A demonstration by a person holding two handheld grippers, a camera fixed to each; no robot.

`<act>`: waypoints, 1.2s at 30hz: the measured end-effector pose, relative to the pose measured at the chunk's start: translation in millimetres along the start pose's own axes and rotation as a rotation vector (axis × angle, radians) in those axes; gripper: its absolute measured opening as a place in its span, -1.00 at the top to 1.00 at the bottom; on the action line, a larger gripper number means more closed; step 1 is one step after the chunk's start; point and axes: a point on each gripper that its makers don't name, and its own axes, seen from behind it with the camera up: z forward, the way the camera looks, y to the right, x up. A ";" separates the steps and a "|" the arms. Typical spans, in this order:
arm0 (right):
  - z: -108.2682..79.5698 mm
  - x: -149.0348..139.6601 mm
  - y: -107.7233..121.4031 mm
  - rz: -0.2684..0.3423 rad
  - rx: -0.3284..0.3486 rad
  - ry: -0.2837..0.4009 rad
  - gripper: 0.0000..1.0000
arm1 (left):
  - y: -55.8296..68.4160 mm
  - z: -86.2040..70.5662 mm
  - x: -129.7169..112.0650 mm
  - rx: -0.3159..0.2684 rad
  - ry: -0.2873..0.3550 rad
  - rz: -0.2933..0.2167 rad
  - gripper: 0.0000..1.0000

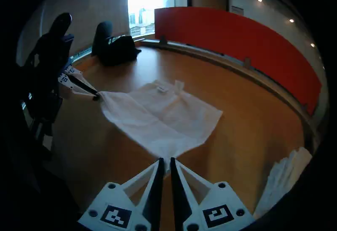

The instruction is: Fold towel

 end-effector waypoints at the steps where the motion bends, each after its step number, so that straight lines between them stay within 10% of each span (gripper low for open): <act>1: -2.5 2.8 -0.5 -0.001 0.000 0.005 0.77 | 0.4 -2.7 1.5 0.001 0.001 -0.003 0.75; 20: -43.5 40.4 -6.3 0.014 -0.003 0.078 0.79 | 19.9 -44.1 9.9 -0.024 -0.051 -0.088 0.75; 36: -39.7 43.7 -1.9 0.003 -0.001 0.074 0.86 | 21.6 -35.7 16.6 -0.017 -0.049 -0.114 0.75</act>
